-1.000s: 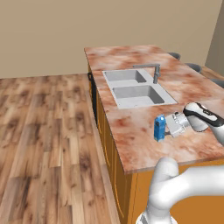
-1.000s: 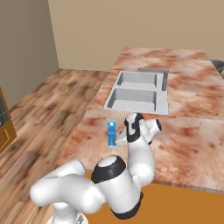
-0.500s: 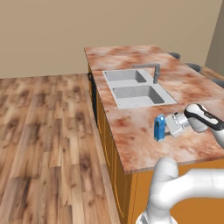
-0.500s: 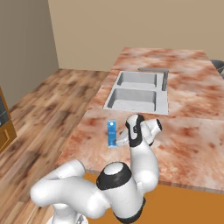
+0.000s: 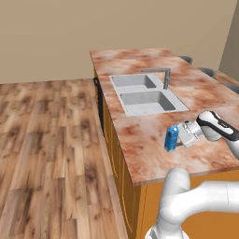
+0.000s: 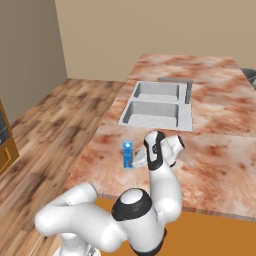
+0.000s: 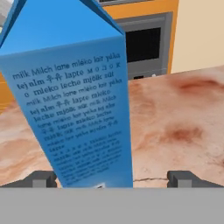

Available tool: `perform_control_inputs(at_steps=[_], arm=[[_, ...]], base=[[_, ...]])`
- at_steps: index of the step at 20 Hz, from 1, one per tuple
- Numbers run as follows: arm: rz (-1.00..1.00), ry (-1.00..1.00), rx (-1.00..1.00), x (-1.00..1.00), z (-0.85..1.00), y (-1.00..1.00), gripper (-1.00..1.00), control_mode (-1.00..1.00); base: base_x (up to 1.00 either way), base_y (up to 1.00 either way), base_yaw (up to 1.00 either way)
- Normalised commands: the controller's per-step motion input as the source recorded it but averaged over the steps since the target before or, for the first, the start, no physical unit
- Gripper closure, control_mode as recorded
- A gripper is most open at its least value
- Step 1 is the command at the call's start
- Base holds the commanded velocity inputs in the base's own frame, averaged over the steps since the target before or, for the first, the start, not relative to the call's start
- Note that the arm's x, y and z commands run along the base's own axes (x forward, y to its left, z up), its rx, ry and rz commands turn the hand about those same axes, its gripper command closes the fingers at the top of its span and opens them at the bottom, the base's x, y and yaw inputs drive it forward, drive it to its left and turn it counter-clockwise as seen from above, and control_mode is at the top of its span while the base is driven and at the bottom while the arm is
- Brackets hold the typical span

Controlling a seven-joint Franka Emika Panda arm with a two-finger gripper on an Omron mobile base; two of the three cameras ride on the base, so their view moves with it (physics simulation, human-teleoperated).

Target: Pick the milk from the counter and place it in the open cabinet.

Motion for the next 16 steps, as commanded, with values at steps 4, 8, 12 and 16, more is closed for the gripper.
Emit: perform_control_inputs(at_steps=[4, 8, 12, 16], arm=[[0.04, 0.0, 0.0, 0.0, 0.0, 0.14, -1.0, -1.0], [0.02, 0.0, 0.0, 0.0, 0.0, 0.14, -1.0, -1.0], [0.02, 0.0, 0.0, 0.0, 0.0, 0.03, -1.0, -1.0], [0.0, 0.0, 0.0, 0.0, 0.0, 0.0, -1.0, -1.0]], base=[[0.0, 0.0, 0.0], [0.0, 0.0, 0.0], [0.0, 0.0, 0.0], [0.0, 0.0, 0.0]])
